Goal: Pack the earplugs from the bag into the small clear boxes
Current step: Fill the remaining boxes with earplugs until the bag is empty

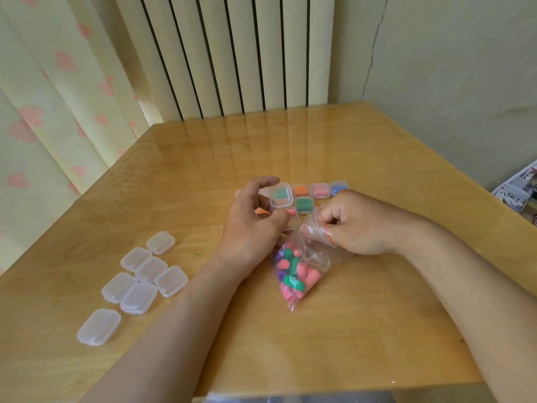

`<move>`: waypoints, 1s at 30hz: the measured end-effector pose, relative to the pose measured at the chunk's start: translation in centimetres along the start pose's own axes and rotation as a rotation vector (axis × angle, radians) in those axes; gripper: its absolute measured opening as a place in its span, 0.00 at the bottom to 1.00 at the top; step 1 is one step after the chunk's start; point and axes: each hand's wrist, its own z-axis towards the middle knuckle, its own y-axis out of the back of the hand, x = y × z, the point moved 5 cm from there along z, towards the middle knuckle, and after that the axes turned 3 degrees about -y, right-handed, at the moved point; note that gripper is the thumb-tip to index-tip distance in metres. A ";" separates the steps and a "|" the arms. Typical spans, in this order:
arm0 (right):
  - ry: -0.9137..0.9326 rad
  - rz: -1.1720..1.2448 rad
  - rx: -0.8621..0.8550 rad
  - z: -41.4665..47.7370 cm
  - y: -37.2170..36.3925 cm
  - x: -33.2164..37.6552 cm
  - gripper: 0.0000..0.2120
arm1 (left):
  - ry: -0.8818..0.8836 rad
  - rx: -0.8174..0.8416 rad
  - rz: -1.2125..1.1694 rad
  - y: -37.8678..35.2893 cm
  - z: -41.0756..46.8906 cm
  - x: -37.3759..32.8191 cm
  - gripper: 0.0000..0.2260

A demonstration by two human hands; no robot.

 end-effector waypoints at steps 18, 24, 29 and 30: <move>0.061 0.101 0.030 -0.3 -0.9 0.9 0.06 | -0.021 0.021 0.014 -0.1 0.1 0.1 0.20; 0.009 0.114 -0.001 -0.5 0.0 0.7 0.05 | -0.030 0.014 0.033 -0.1 0.1 0.2 0.20; 0.023 0.200 -0.107 -0.5 1.4 0.4 0.04 | -0.019 0.014 0.028 -0.1 0.0 0.1 0.20; 0.021 0.212 -0.136 -0.5 1.8 0.2 0.06 | -0.016 0.014 0.027 0.0 0.0 0.0 0.20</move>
